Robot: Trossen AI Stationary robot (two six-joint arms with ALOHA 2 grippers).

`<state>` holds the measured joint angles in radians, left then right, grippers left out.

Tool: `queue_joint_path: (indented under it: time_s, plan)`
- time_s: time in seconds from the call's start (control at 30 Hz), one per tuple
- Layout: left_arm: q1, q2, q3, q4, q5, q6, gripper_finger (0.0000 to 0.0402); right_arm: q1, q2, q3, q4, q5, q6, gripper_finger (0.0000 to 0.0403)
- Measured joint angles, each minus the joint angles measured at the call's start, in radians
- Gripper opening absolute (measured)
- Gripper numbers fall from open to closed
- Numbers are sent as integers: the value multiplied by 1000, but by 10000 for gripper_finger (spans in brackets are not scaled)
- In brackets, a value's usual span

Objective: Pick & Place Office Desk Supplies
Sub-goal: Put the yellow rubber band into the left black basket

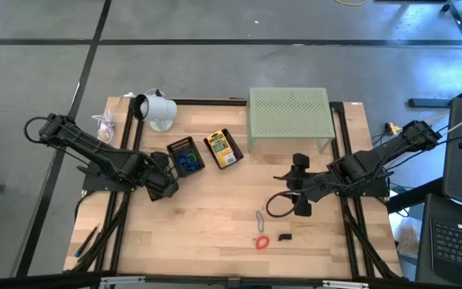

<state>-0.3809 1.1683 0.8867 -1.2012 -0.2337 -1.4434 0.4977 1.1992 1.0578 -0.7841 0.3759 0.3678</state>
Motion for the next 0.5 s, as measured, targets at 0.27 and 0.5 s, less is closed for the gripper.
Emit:
queue_joint_path:
  time_s: [0.27,0.5]
  plan:
    - [0,0,0,344,-180,196,111,23,0,-194,47,-122,196,245]
    - [0,0,0,696,-281,493,111,66,1,-443,366,-294,209,245]
